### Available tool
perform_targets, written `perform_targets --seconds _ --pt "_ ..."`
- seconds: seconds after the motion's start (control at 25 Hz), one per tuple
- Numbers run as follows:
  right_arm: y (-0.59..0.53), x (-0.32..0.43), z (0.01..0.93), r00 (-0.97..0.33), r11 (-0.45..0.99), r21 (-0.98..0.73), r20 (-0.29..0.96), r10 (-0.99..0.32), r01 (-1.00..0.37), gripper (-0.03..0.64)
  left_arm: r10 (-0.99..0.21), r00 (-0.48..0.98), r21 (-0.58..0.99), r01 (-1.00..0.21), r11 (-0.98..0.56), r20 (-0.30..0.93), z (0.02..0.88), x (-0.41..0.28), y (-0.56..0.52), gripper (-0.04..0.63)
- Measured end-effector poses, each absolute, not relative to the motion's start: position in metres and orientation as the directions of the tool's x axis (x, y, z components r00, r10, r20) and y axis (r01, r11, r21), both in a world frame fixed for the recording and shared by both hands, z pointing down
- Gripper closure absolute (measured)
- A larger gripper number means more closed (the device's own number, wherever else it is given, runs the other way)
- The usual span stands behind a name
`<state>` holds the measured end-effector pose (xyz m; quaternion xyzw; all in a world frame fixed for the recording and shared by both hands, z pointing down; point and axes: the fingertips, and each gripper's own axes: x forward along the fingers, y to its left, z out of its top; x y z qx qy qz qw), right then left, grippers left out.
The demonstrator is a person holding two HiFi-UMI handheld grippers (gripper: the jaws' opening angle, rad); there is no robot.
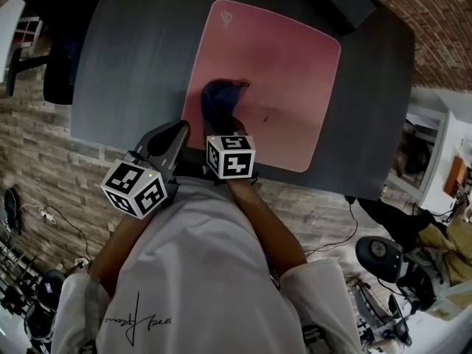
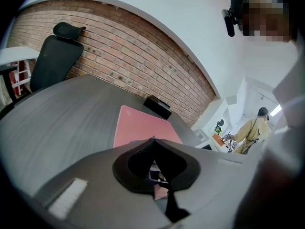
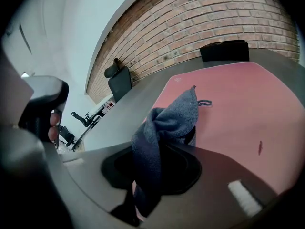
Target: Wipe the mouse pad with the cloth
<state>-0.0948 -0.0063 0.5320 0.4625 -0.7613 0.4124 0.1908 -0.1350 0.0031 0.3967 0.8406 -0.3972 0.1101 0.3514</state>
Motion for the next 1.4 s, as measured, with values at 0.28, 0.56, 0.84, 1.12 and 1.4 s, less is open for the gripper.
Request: perform_targets --seconds 0.28,0.56,0.84,1.12,1.4 --pt "-0.011 -0.12 0.53 -0.538 0.261 -0.476 0.662 -0.523 -0.84 0.534 -0.601 0.649 0.505 -0.753 -0.422 0.466 0.395 -0.152 0.002 0.581" --pt "-0.035 -0.116 0.531 -0.557 0.242 -0.512 0.653 -0.513 -0.824 0.534 -0.591 0.649 0.509 -0.754 -0.415 0.479 0.399 -0.144 -0.009 0.581" --pt "-0.048 -0.117 0.533 -0.568 0.211 -0.547 0.641 -0.517 -0.81 0.535 -0.579 0.656 0.519 -0.748 -0.414 0.485 0.403 -0.145 -0.012 0.581" --pt "-0.05 -0.108 0.528 -0.596 0.207 -0.584 0.62 -0.511 -0.785 0.537 -0.576 0.655 0.517 -0.75 -0.413 0.489 0.404 -0.134 -0.014 0.581" --pt "-0.053 -0.081 0.528 -0.569 0.174 -0.58 0.617 -0.544 -0.796 0.537 -0.545 0.681 0.517 -0.73 -0.447 0.489 0.406 -0.112 -0.016 0.581"
